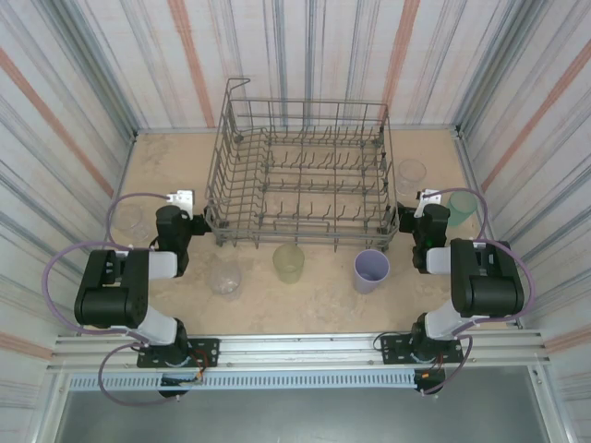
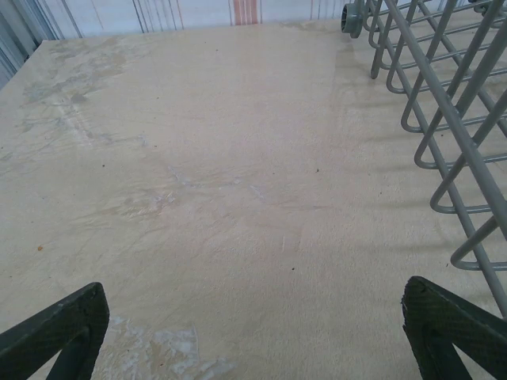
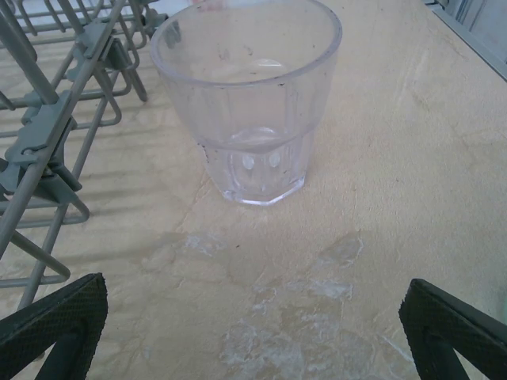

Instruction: Load the cups into the dish rack

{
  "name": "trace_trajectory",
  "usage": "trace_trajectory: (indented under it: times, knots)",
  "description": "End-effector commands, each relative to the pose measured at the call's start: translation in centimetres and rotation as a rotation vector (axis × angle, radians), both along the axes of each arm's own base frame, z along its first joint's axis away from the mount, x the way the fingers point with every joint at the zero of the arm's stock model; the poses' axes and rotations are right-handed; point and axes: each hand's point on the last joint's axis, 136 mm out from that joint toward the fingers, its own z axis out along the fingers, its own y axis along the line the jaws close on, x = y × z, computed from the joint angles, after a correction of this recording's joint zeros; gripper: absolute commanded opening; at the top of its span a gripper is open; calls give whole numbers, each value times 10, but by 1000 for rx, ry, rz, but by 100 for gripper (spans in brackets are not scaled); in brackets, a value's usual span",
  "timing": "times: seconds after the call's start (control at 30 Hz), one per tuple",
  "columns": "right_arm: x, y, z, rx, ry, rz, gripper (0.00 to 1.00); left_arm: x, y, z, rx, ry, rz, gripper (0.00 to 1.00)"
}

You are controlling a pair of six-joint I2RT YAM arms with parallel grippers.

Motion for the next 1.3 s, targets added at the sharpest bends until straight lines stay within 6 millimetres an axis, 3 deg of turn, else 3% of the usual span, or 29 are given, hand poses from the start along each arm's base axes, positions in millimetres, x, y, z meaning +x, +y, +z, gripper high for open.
trace_trajectory:
  times: [0.0,0.93,1.27]
  knots:
    - [5,7,5,5,-12,40,99,4,-4,5,-9,-15,-14,99]
    - [5,8,5,7,-13,42,99,4,-4,5,-16,-16,-20,99]
    - [1,-5,14,-18,-31,-56,99,4,-2,9,4,-11,10,99]
